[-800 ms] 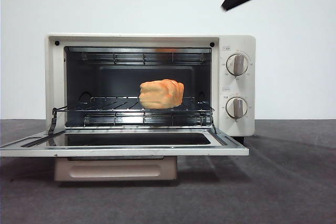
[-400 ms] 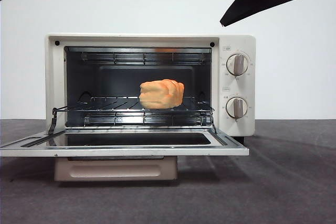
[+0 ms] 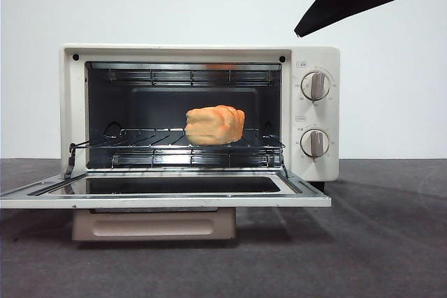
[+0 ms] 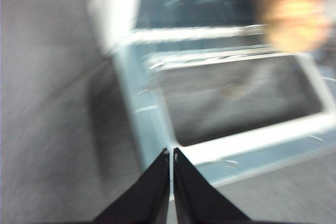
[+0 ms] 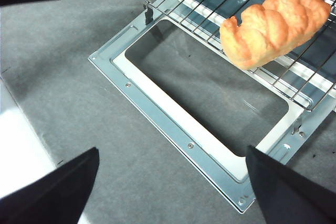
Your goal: The left arm flap open the oven, the right arm pick bread and place it into oven, the left arm flap close the oven
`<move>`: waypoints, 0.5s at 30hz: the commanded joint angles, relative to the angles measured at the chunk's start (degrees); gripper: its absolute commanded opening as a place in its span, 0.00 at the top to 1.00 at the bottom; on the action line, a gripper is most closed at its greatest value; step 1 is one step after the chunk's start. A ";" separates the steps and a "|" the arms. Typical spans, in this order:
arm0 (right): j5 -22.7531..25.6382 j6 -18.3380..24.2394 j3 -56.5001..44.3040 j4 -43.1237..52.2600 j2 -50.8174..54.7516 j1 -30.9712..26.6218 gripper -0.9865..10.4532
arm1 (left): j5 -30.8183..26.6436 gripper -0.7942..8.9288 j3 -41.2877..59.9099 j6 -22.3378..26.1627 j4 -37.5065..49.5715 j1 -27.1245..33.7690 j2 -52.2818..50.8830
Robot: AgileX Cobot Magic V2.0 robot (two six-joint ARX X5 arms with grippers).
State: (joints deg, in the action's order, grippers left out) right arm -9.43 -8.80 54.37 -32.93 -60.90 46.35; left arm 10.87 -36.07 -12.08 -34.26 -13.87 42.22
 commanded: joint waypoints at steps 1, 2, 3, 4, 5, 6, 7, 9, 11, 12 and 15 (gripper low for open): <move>-0.20 0.57 0.79 0.24 -0.33 0.52 0.53 | 1.27 0.90 1.25 -1.90 3.19 2.32 1.01; -0.20 0.55 0.79 0.24 -0.33 0.52 0.53 | 2.03 0.90 1.95 -2.16 4.22 3.39 1.51; -0.20 0.55 0.79 0.26 -0.33 0.52 0.53 | 3.23 0.90 2.58 -2.16 5.46 4.39 2.29; -0.20 0.55 0.79 0.31 -0.33 0.52 0.53 | 4.09 0.90 2.99 -2.14 6.34 5.16 3.04; -0.20 0.57 0.79 0.33 -0.33 0.52 0.53 | 4.55 0.90 3.43 -2.16 7.30 5.99 4.17; -0.20 0.55 0.79 0.33 -0.33 0.52 0.53 | 4.74 0.90 3.69 -2.16 8.00 6.73 5.49; -0.20 0.57 0.79 0.31 -0.33 0.52 0.53 | 5.05 0.90 3.82 -2.16 8.59 7.30 6.73; -0.24 0.55 0.79 0.28 -0.33 0.52 0.53 | 6.34 0.90 4.00 -2.08 10.12 8.41 9.55; -0.22 0.55 0.79 0.28 -0.33 0.55 0.53 | 7.87 0.90 4.00 -1.53 11.98 9.40 12.74; -0.24 0.52 0.79 0.28 -0.33 0.55 0.53 | 8.70 0.90 4.00 -1.49 13.09 9.79 14.38; -0.22 0.52 0.79 0.28 -0.33 0.57 0.53 | 11.52 0.90 4.00 -1.42 16.24 10.82 19.06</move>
State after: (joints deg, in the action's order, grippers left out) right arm -9.45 -8.80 54.37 -32.93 -60.88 46.35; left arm 21.43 -31.92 -13.67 -18.96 -3.18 59.75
